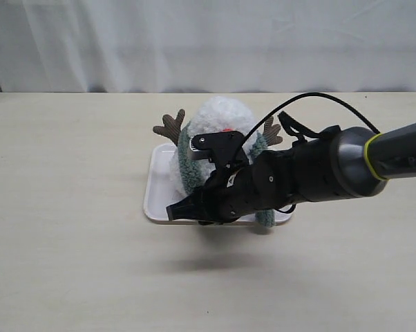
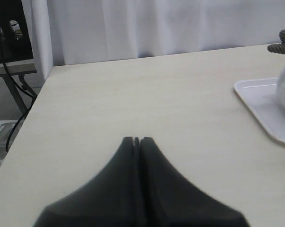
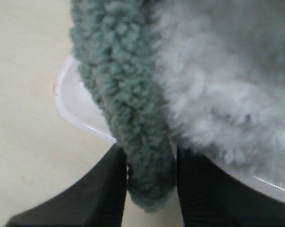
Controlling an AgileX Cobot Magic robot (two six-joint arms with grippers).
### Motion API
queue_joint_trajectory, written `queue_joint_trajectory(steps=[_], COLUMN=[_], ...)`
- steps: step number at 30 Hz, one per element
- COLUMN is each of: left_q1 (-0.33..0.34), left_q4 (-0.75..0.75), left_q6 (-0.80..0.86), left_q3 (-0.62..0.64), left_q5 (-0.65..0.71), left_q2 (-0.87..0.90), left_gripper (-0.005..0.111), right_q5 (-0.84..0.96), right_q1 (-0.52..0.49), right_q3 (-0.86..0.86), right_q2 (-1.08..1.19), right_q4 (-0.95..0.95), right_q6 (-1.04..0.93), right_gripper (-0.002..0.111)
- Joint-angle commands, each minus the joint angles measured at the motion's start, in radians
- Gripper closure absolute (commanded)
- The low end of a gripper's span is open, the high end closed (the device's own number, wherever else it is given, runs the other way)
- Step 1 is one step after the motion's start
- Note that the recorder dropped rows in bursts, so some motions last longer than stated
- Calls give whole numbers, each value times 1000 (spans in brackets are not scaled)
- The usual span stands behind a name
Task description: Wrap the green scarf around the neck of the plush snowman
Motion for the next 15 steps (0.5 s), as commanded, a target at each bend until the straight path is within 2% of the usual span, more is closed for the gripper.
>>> queue_joint_trajectory(steps=[1, 3, 10, 15], left_q1=[1, 1, 1, 1], left_q4=[-1, -1, -1, -1], left_q6=[-1, -1, -1, -1], left_q3=[3, 3, 3, 3], left_q5=[-16, -16, -16, -16], left_q2=[-2, -2, -2, -2], left_gripper=[107, 107, 107, 107], right_q5=[-11, 0, 128, 225], right_q1=[-6, -6, -6, -7], right_q3=[-2, -2, -2, -2], right_q2=[0, 0, -43, -112], right_q4=[0, 0, 0, -190], right_q6=[2, -12, -125, -118], right_gripper=[96, 104, 104, 104])
